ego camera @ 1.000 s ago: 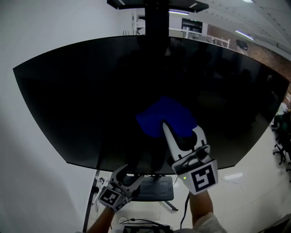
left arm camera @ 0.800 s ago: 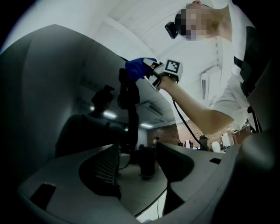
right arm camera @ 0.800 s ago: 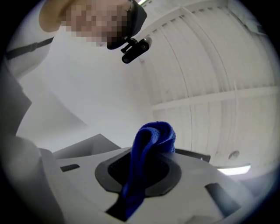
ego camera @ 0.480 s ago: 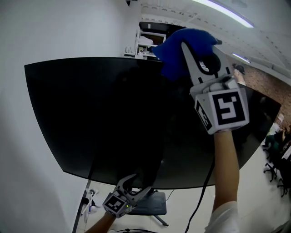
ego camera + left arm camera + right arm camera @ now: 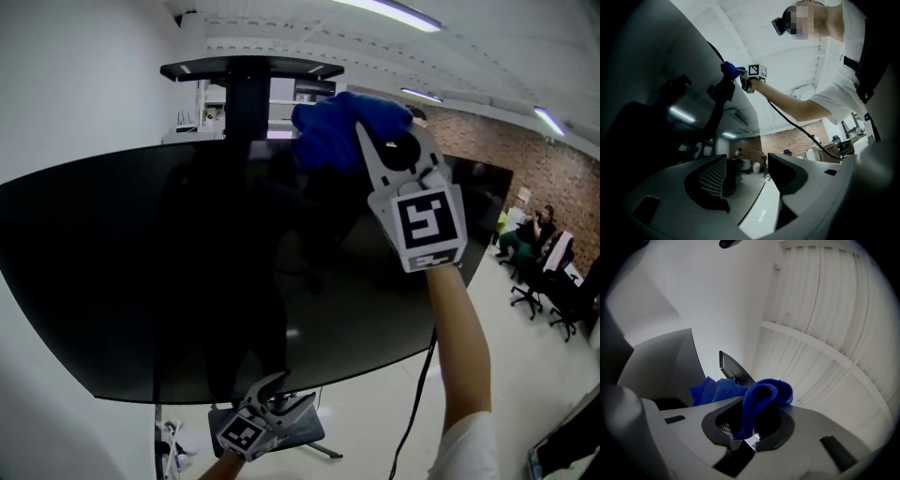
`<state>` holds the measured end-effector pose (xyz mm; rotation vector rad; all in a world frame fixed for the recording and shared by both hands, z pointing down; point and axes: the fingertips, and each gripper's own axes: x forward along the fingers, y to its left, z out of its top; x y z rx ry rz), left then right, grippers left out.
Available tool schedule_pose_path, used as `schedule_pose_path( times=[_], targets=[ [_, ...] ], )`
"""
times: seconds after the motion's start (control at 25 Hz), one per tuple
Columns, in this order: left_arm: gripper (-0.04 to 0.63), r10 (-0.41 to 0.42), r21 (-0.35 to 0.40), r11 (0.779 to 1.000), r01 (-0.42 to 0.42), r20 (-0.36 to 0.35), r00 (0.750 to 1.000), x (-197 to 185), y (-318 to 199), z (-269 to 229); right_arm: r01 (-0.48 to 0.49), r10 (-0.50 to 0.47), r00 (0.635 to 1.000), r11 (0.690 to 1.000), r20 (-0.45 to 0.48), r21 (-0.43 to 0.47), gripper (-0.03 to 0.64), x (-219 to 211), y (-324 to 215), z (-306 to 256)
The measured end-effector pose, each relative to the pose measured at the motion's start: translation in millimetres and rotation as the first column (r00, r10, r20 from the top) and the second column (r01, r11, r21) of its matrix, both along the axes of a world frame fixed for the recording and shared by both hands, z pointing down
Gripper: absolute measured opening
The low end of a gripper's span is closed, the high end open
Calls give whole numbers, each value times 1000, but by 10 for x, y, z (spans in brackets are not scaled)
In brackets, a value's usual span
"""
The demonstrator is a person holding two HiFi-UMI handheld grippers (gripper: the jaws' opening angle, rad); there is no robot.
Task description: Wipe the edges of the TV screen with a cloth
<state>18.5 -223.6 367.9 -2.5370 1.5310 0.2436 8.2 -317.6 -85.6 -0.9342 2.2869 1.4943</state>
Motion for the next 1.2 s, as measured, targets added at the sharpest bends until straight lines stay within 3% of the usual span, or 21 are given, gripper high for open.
schedule_pose_path(
  times=[0.2,0.36,0.56,0.76,0.88,1.08,1.2],
  targets=[
    [256,111,-19,994,-111,3,994,555,-362,12,-175,175,984,984,17,-24,80,714,-669,-47],
    [256,196,-12,981,-196,16,980,1016,-681,-60,-311,312,950,948,13,-63,80,1348,-1286,-112],
    [256,282,-7,959,-282,26,959,1486,-1126,-155,-481,480,876,869,-33,-117,80,2072,-2118,-257],
    [256,389,-42,921,-387,48,920,2369,-1535,-6,-586,600,799,773,-19,-242,80,3308,-2916,-231],
    [256,437,-60,899,-434,36,899,2598,-1738,-53,-558,594,804,774,36,-299,80,3640,-3152,-234],
    [256,498,-89,865,-494,22,867,2934,-1950,-46,-563,596,801,779,48,-276,80,3702,-3157,-179],
    [256,545,-93,837,-539,69,836,3240,-2005,178,-533,573,817,794,67,-293,80,3929,-3136,-16]
  ],
)
